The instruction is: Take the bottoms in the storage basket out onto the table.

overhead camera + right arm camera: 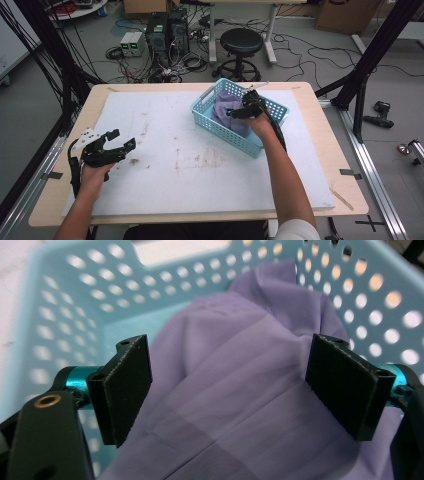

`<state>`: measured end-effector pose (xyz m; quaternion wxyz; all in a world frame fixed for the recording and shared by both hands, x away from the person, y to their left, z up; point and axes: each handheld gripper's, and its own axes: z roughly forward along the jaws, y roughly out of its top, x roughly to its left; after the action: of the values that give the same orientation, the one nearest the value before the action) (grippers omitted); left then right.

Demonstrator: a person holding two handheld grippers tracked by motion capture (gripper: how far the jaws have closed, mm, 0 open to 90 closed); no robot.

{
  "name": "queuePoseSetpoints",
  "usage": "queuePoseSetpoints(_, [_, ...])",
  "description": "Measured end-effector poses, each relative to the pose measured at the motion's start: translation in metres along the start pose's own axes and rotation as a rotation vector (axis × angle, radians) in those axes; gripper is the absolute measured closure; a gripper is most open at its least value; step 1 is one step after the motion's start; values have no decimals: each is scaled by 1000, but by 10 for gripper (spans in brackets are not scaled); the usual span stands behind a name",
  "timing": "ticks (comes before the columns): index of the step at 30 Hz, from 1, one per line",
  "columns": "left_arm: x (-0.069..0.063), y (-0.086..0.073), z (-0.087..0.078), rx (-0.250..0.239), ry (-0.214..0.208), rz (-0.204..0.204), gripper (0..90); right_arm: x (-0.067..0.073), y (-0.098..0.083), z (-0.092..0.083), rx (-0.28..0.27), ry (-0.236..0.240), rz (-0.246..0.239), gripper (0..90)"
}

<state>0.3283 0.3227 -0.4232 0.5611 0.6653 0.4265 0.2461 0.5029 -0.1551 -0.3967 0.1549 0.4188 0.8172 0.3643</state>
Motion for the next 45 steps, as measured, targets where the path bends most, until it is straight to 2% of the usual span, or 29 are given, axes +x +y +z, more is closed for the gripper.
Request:
queuePoseSetpoints(6, [-1,-1,2,7,-11,1,186,-6,-5,19,57,-37,16,183])
queuePoseSetpoints(9, [-1,-1,2,8,-10,-1,186,-6,-5,22,71,-95,-16,184])
queuePoseSetpoints(11, [-1,-1,2,7,-10,-3,186,-5,-6,24,93,-172,-38,184])
queuePoseSetpoints(12, [-1,-1,1,8,-10,-3,186,-7,-7,26,96,-215,-29,184])
queuePoseSetpoints(15, [-2,-1,1,8,-9,-3,186,-8,-7,27,100,-233,-29,183])
queuePoseSetpoints(16, [-2,0,1,8,-9,-3,186,-8,-8,28,111,-256,-32,183])
queuePoseSetpoints(19, [-2,0,1,5,-6,-4,186,-9,-10,31,117,-257,-29,172])
queuePoseSetpoints(23, [-1,-1,1,4,-8,-9,186,-3,-13,38,149,-184,-69,174])
queuePoseSetpoints(24, [-1,-1,1,5,-9,-8,186,1,-15,41,167,-188,-89,263])
queuePoseSetpoints(25, [-2,-1,2,5,-13,-7,186,-1,-15,40,164,-189,-77,378])
queuePoseSetpoints(26, [-2,-1,2,7,-14,-8,187,-3,-15,37,161,-185,-41,543])
queuePoseSetpoints(27, [-2,-1,2,10,-14,-4,188,-7,-16,34,156,-173,-11,648])
queuePoseSetpoints(28, [-2,-1,2,10,-14,-4,187,-11,-16,32,147,-152,22,700])
queuePoseSetpoints(29, [-2,-1,3,12,-16,-2,187,-11,-16,32,147,-152,22,700])
queuePoseSetpoints(30, [-2,-1,2,13,-14,0,188,-11,-16,30,140,-141,34,764])
queuePoseSetpoints(31, [-2,-1,2,12,-14,-3,188,-11,-16,30,140,-141,34,764])
queuePoseSetpoints(33, [-1,-1,1,14,-12,-5,188,-12,-14,26,100,-113,67,799])
queuePoseSetpoints(34, [-1,-1,0,13,-7,-7,188,-15,-14,18,36,-80,107,805])
queuePoseSetpoints(35, [-1,-2,-1,9,-5,-9,188,-15,-14,18,36,-80,107,805])
queuePoseSetpoints(36, [0,-3,-3,6,-5,-17,188,-15,-13,14,3,-68,116,807])
queuePoseSetpoints(37, [0,-4,-4,10,-3,-22,191,-15,-11,6,-48,-47,114,808])
queuePoseSetpoints(38, [1,-4,-5,10,-1,-21,191,-15,-11,6,-48,-47,114,808])
queuePoseSetpoints(39, [1,-5,-7,1,4,-28,192,-14,-9,2,-71,-45,108,809])
queuePoseSetpoints(40, [2,-4,-9,-9,6,-40,192,-13,-6,-8,-122,-37,99,810])
queuePoseSetpoints(41, [2,-4,-9,-9,6,-40,192,-13,-6,-8,-122,-37,99,810])
queuePoseSetpoints(42, [2,-4,-10,-12,8,-40,192,-13,-4,-13,-152,-31,96,811])
queuePoseSetpoints(44, [2,-4,-10,-14,8,-43,192,-12,-1,-25,-209,-24,89,812])
queuePoseSetpoints(45, [2,-4,-10,-13,7,-41,192,-9,3,-37,-254,-30,67,813])
